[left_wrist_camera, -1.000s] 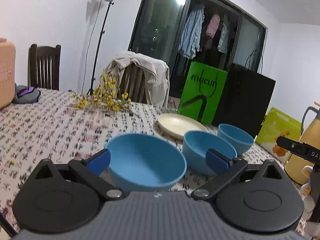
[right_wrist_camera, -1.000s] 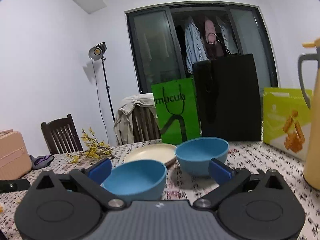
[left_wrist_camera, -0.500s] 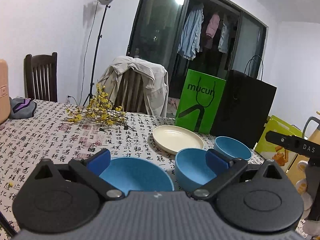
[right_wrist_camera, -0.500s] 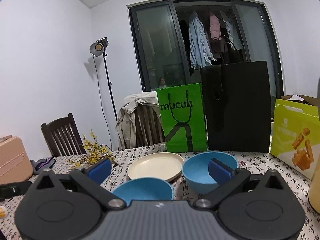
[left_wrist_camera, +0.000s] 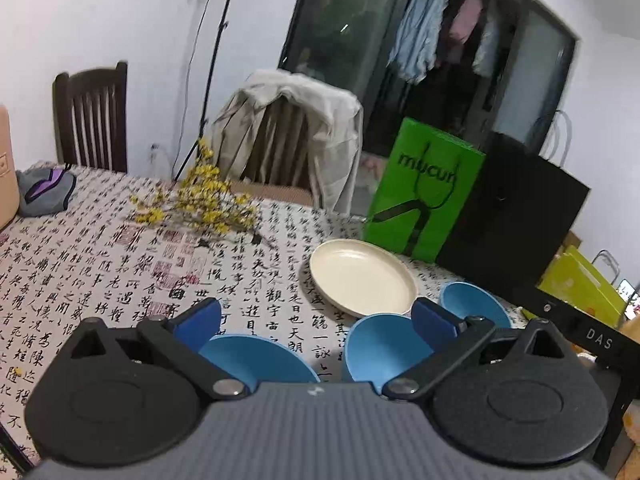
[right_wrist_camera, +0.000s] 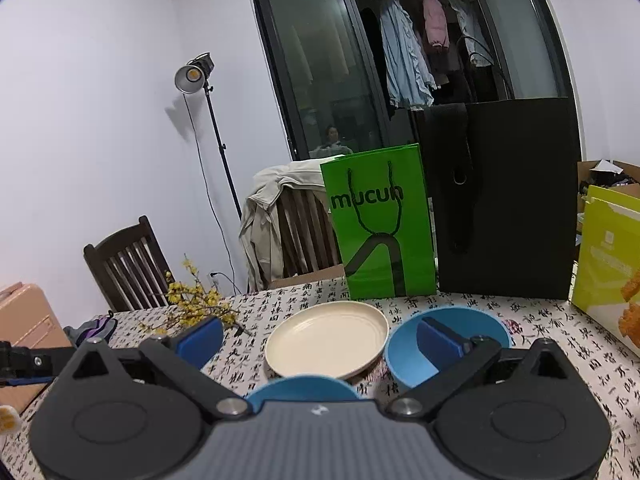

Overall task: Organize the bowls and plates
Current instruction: 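Move both open tools toward the small cream plate by the green bag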

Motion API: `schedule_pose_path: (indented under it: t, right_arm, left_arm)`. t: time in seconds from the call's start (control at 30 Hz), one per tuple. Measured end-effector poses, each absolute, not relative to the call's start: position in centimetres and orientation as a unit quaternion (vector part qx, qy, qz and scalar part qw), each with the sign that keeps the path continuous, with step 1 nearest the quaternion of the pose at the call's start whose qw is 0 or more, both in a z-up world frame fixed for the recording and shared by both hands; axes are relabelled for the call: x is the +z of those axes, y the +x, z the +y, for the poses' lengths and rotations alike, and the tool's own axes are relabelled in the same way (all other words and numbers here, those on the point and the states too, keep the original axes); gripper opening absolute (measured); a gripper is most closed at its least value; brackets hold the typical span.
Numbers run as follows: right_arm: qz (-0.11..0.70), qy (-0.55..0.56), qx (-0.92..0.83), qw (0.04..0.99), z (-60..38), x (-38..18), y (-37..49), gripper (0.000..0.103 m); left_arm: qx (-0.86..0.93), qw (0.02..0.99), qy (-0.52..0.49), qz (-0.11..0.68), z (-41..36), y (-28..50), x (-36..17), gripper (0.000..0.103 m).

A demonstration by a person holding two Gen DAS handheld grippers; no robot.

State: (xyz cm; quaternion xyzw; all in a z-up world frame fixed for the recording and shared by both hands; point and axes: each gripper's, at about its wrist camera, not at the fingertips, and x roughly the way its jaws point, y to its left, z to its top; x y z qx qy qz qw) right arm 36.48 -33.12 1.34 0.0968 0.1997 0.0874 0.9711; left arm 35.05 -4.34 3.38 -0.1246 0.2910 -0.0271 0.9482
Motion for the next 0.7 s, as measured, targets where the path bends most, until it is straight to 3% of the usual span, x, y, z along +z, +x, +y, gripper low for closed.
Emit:
schedule_pose_path:
  t: [0.27, 0.7]
  right_arm:
    - [0.221, 0.099, 0.081, 0.967, -33.2, 2.3, 41.2, 0.103]
    - [0.322, 0.093, 0.069, 0.94, -33.0, -0.1, 53.4, 0.103]
  left_arm:
    - [-0.001, 0.939, -0.113, 0.324, -5.4, 39.8, 4.4, 0.103]
    - [0.064, 0.926, -0.119, 0.354, -8.6, 49.7, 4.9, 0.103]
